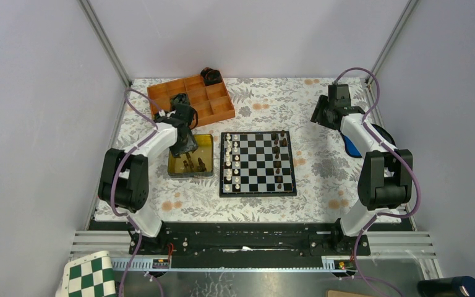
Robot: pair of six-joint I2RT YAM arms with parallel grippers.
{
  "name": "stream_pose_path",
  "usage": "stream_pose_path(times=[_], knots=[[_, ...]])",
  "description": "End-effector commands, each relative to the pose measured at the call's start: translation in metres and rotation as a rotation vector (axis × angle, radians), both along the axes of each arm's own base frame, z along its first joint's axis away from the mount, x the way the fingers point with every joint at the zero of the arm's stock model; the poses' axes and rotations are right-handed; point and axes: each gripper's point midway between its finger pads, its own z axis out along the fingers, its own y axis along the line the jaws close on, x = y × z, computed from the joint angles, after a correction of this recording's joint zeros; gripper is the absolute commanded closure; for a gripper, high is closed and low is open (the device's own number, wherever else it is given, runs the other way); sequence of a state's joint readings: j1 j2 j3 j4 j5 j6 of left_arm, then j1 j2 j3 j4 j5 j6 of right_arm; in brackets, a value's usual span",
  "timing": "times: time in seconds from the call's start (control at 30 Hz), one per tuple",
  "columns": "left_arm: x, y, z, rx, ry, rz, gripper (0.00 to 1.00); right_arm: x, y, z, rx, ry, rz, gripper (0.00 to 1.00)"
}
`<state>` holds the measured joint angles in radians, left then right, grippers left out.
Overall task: Set up the chess pieces on the board
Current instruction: Pick up the chess piece from the storage box.
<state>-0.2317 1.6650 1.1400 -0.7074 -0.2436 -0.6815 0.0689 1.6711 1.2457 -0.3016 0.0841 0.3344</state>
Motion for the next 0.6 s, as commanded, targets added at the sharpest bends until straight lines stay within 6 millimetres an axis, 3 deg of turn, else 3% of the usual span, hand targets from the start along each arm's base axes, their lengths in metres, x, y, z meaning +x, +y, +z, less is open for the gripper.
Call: stream_pose_path(times=[0.0, 0.57], knots=[[0.018, 0.000, 0.000, -0.012, -0.035, -0.005, 0.43, 0.009, 0.001, 0.014, 0.011, -0.051, 0.007, 0.43], [0.030, 0.006, -0.012, 0.003, -0.009, -0.001, 0.58, 0.010, 0.000, 0.008, 0.002, -0.033, 0.006, 0.43]])
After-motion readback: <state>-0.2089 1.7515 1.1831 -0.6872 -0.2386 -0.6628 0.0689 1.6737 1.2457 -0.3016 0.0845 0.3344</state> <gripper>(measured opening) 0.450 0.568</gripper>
